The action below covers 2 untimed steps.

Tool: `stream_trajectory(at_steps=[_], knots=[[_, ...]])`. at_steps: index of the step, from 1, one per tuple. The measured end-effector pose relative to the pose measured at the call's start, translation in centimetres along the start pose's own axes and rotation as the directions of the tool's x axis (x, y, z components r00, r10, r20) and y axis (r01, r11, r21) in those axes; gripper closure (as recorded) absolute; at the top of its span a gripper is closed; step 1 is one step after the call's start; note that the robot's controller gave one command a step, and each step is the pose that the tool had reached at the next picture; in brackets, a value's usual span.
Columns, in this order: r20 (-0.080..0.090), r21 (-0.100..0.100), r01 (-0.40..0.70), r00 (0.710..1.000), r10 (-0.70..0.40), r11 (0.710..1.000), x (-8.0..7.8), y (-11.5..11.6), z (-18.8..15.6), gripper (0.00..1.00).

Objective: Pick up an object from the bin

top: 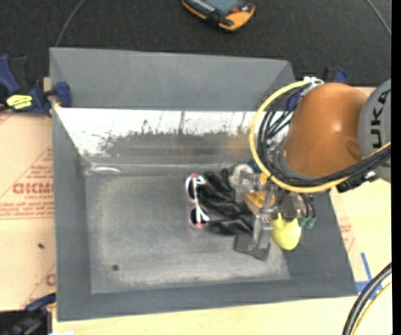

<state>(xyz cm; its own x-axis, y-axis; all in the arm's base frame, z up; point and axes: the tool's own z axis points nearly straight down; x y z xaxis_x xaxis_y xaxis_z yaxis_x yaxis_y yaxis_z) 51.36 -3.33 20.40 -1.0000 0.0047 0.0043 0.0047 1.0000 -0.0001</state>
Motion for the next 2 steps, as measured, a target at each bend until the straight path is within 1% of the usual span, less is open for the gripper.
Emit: stream_trajectory(at_steps=[1,2], knots=[[0.008,0.001,0.002,1.000,-0.002,1.000,-0.2,0.0,-0.4,0.00],[0.003,-0.002,-0.578,0.816,0.578,0.816,-1.0,-1.3,13.5,0.00]])
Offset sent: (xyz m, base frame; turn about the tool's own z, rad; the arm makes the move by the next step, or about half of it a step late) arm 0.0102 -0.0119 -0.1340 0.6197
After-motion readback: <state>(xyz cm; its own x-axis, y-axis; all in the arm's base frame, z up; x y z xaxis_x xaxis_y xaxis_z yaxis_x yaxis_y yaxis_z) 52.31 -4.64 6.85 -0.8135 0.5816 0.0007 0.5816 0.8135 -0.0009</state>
